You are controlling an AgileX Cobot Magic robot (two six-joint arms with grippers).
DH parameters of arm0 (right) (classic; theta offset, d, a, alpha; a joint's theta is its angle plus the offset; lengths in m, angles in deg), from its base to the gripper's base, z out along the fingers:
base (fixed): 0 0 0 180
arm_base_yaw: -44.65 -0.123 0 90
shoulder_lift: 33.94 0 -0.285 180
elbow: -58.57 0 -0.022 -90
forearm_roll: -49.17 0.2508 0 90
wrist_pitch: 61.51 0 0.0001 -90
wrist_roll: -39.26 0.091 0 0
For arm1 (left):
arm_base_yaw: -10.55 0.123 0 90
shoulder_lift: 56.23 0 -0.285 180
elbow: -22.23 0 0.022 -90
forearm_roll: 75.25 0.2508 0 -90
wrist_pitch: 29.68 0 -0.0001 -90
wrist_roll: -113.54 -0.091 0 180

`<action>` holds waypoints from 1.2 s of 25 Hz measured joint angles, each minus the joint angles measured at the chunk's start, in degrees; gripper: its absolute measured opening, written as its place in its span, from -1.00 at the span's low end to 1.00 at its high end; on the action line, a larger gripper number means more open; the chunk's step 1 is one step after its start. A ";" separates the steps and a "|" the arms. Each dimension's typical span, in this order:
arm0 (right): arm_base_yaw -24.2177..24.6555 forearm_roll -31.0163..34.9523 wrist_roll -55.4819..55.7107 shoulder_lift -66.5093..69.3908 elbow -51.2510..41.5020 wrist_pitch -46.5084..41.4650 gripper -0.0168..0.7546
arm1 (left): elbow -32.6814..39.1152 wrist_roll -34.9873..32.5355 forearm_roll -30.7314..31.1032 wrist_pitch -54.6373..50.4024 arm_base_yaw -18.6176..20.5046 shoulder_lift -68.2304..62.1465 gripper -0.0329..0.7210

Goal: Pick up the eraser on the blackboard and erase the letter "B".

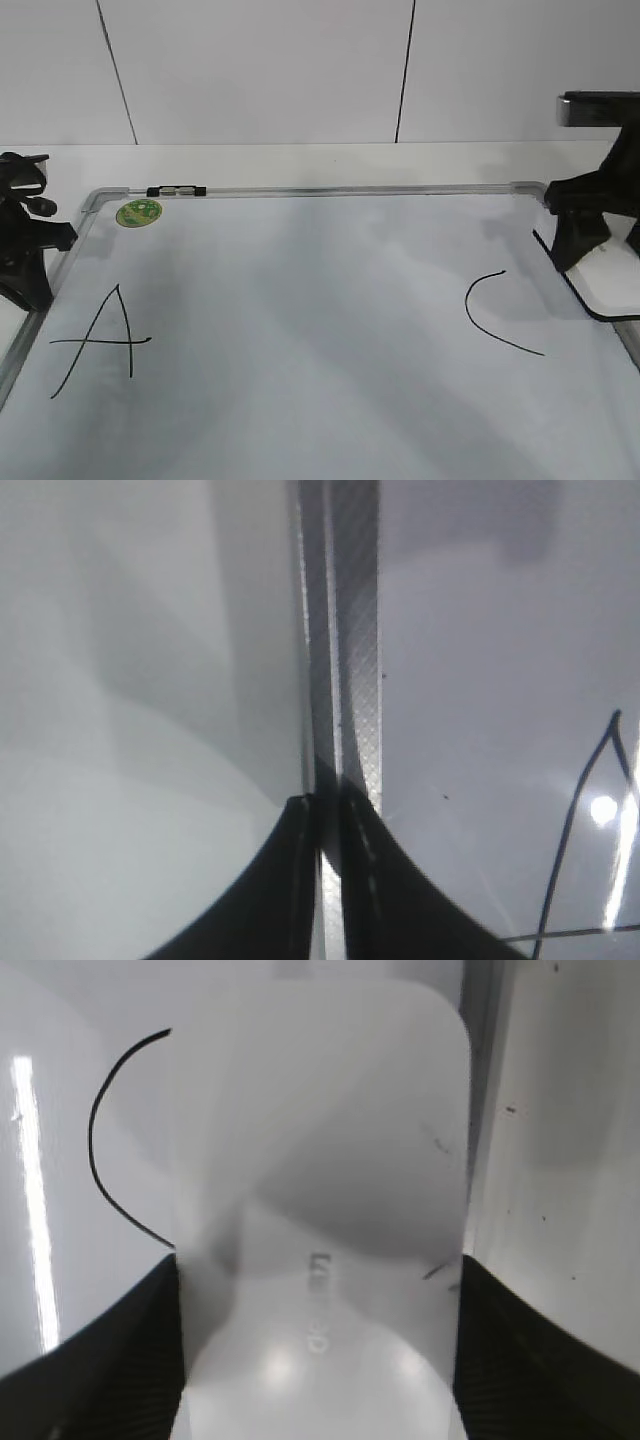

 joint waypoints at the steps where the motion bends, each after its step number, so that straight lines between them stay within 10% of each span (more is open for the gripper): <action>1: 0.00 0.10 -0.10 0.00 -0.41 1.03 0.49 | 0.00 0.00 0.00 0.00 0.00 0.00 -0.83; 30: 1.74 -2.53 -0.73 7.64 -1.29 6.38 0.49 | 0.00 0.00 -0.32 0.00 0.00 0.00 -0.83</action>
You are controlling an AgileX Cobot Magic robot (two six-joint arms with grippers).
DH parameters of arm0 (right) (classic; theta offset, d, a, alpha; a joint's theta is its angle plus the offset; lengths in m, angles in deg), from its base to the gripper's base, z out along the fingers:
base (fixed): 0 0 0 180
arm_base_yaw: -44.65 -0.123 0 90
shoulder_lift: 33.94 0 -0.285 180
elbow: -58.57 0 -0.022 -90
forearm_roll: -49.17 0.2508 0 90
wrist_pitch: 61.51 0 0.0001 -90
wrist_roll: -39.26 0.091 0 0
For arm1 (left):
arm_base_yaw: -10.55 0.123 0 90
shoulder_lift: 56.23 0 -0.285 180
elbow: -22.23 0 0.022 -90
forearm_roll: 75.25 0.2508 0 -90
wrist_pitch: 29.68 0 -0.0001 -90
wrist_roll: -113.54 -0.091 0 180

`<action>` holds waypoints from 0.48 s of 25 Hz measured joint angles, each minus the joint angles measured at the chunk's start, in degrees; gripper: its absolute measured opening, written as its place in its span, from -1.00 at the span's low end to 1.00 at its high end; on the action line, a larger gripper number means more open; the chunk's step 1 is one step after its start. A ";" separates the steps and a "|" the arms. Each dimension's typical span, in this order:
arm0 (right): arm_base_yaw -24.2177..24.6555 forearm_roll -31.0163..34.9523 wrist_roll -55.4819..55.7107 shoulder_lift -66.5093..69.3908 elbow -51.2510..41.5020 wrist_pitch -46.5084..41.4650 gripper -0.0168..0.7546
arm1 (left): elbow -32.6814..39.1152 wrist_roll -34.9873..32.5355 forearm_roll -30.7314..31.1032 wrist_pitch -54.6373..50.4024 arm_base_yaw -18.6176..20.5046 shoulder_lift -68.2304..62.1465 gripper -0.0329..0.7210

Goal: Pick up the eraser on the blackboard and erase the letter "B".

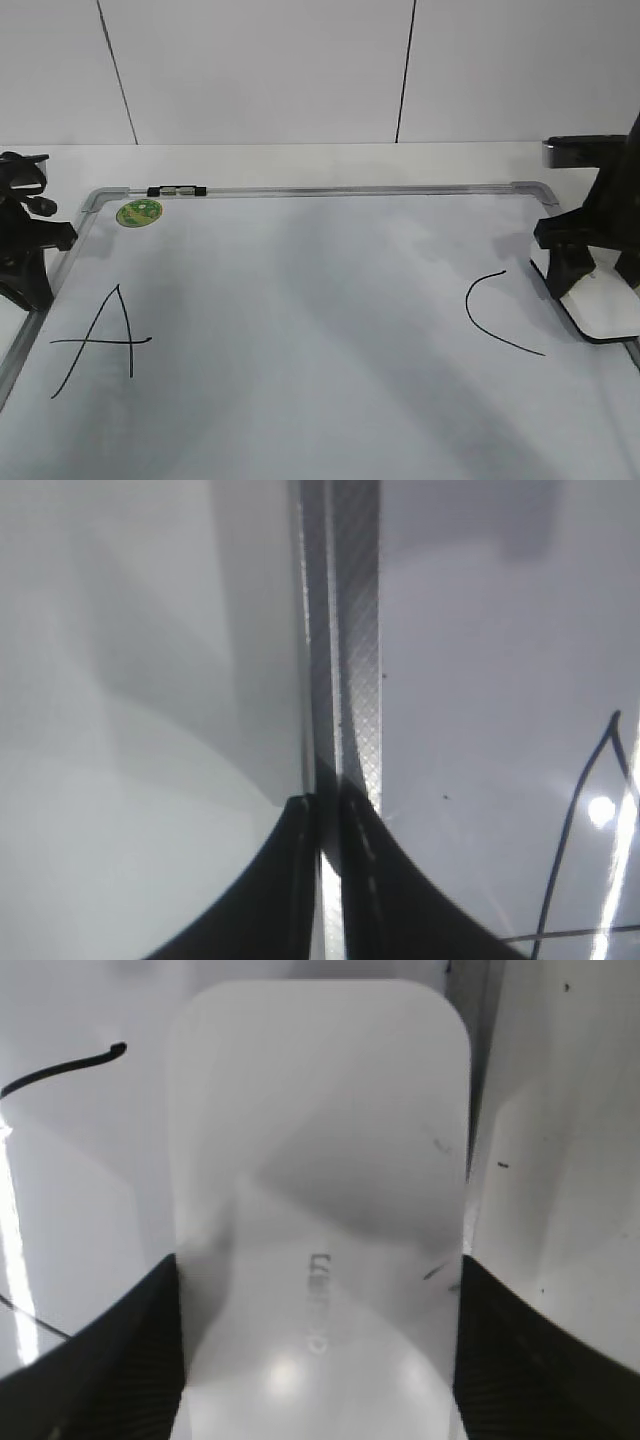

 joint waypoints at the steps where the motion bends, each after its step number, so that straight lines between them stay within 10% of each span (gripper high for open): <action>1: 0.00 0.00 0.00 0.00 0.00 0.00 0.49 | 0.00 0.00 0.00 0.00 0.00 0.00 -0.83; 12: 0.00 0.00 0.00 0.00 0.00 0.13 0.49 | 0.00 0.00 0.00 0.00 0.00 0.00 -0.83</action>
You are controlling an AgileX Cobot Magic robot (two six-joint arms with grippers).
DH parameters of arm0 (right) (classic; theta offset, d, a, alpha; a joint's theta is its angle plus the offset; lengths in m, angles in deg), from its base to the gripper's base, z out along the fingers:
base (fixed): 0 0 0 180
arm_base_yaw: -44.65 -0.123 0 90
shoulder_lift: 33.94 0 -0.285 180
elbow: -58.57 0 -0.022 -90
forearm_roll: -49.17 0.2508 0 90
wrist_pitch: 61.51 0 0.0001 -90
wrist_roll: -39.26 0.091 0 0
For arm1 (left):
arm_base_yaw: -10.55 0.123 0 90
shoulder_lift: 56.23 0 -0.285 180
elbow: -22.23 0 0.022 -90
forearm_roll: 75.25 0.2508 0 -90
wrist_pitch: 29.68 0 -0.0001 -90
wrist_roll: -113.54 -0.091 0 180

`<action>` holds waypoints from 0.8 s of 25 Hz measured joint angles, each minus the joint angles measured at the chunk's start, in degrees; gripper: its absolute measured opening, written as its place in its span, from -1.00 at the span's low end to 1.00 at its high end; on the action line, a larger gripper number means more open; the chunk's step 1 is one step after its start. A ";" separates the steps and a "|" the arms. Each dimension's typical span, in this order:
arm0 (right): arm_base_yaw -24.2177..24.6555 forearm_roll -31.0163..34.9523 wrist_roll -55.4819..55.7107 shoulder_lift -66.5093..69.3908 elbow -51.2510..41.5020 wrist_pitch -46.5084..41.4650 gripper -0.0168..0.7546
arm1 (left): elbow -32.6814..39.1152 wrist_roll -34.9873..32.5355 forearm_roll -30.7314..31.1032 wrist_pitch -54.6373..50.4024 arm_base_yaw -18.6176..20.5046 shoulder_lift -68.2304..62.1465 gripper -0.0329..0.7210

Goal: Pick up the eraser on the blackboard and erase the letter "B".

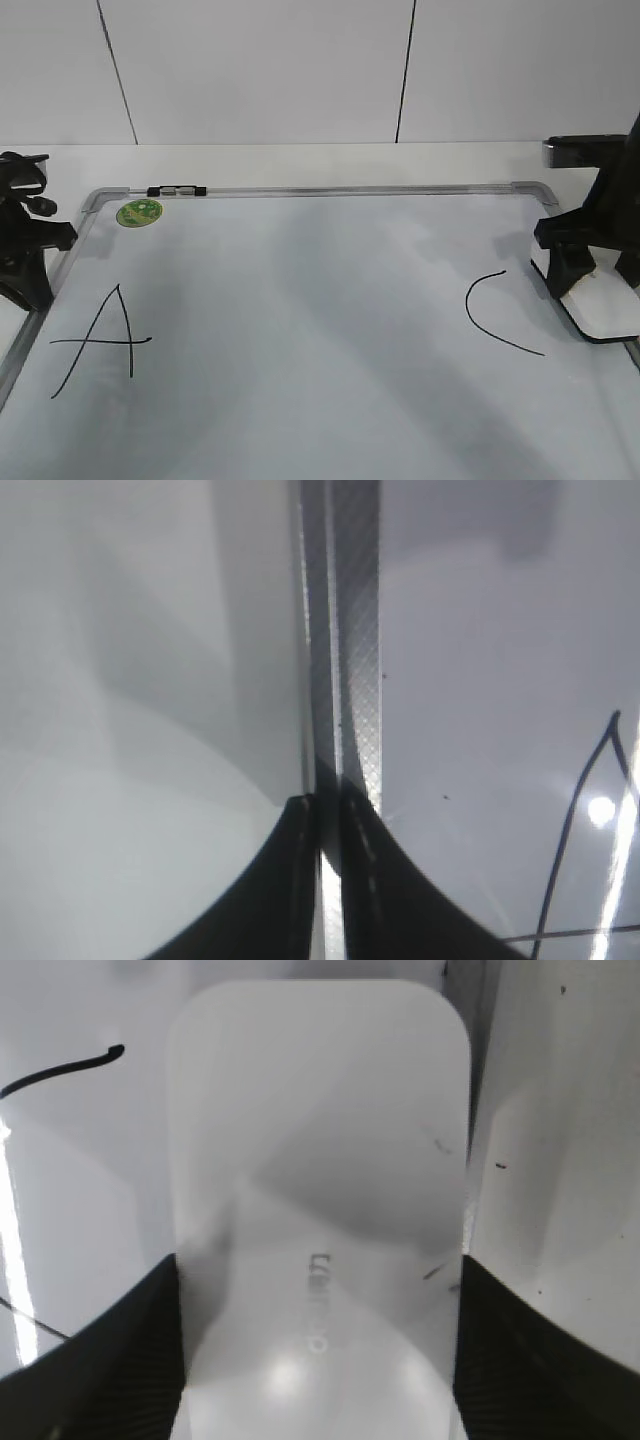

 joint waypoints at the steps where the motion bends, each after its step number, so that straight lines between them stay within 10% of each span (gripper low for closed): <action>1: 0.00 0.00 0.00 0.00 0.00 0.00 0.49 | 0.00 0.00 0.00 0.00 0.00 0.00 -0.83; 20: 0.00 0.00 1.39 0.00 0.00 -1.64 0.58 | 0.00 0.00 -0.04 0.00 0.00 0.00 -0.83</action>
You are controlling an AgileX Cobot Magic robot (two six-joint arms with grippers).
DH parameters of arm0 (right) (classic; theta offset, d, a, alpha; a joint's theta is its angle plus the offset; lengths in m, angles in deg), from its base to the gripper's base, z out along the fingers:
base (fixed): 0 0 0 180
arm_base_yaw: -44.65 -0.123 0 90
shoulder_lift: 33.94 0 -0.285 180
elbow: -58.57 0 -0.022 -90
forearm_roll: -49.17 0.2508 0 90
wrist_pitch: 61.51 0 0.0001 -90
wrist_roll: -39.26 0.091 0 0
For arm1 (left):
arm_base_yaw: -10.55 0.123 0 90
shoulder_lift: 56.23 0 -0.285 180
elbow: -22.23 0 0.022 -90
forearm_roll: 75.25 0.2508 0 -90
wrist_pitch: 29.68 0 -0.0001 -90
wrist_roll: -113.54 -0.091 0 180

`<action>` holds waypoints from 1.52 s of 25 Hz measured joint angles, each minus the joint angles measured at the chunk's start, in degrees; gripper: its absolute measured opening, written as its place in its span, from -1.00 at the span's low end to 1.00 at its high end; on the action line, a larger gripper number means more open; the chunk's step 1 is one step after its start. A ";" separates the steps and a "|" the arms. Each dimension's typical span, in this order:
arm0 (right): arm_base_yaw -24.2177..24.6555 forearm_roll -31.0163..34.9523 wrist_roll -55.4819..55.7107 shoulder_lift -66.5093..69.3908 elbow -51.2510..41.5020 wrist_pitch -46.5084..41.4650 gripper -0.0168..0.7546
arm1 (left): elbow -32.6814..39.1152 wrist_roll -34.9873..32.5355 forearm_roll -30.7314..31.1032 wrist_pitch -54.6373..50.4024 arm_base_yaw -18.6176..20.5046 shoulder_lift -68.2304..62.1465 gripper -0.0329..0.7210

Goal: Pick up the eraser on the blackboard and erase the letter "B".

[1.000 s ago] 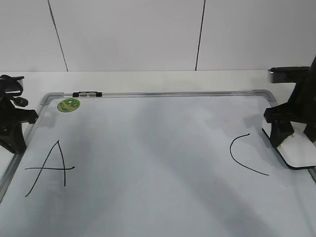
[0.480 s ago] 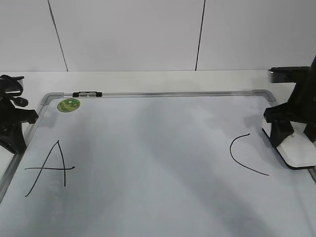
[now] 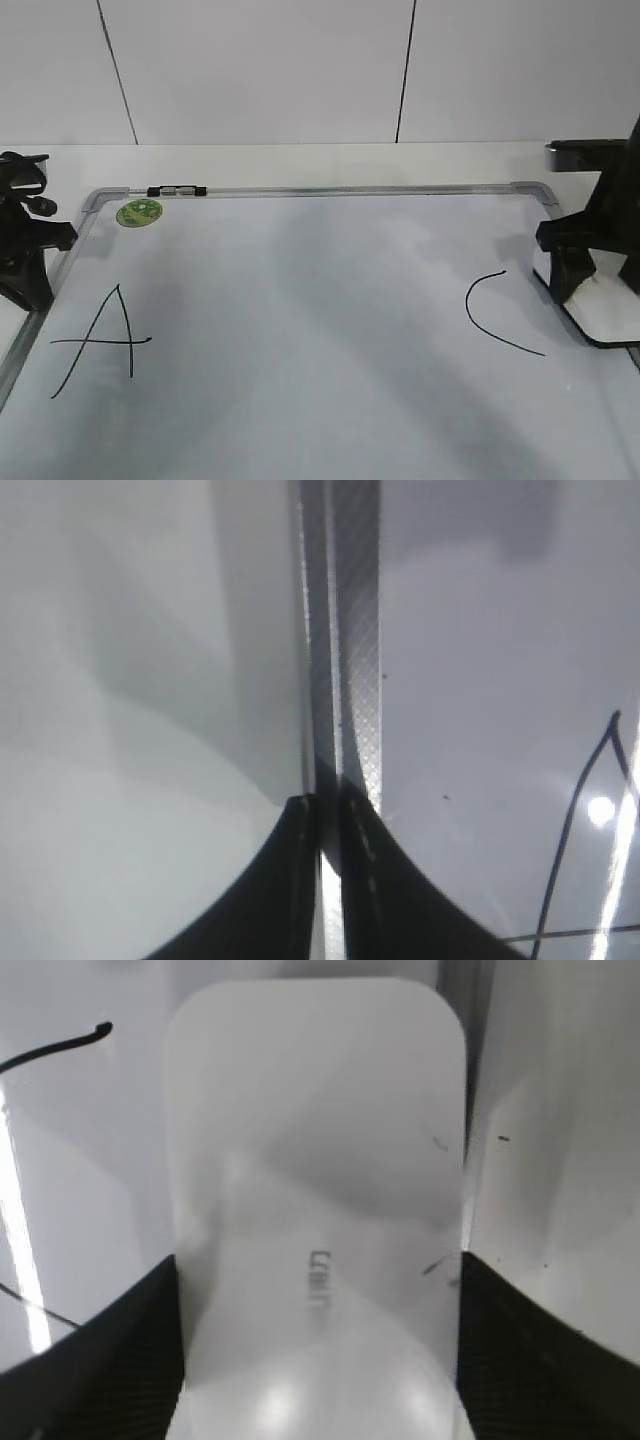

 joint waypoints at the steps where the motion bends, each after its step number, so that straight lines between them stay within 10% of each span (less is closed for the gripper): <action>1: 0.00 0.00 0.12 0.00 0.00 -0.37 0.61 | 0.00 0.00 0.00 0.00 0.00 0.00 -0.83; 29: 0.00 0.55 0.73 0.00 13.56 -10.58 0.58 | 0.00 0.00 -0.09 0.00 0.00 0.00 -0.81; 38: 0.00 1.03 0.77 0.00 13.56 -10.66 0.57 | -3.02 -0.78 -0.10 -2.03 -0.11 -1.22 -0.38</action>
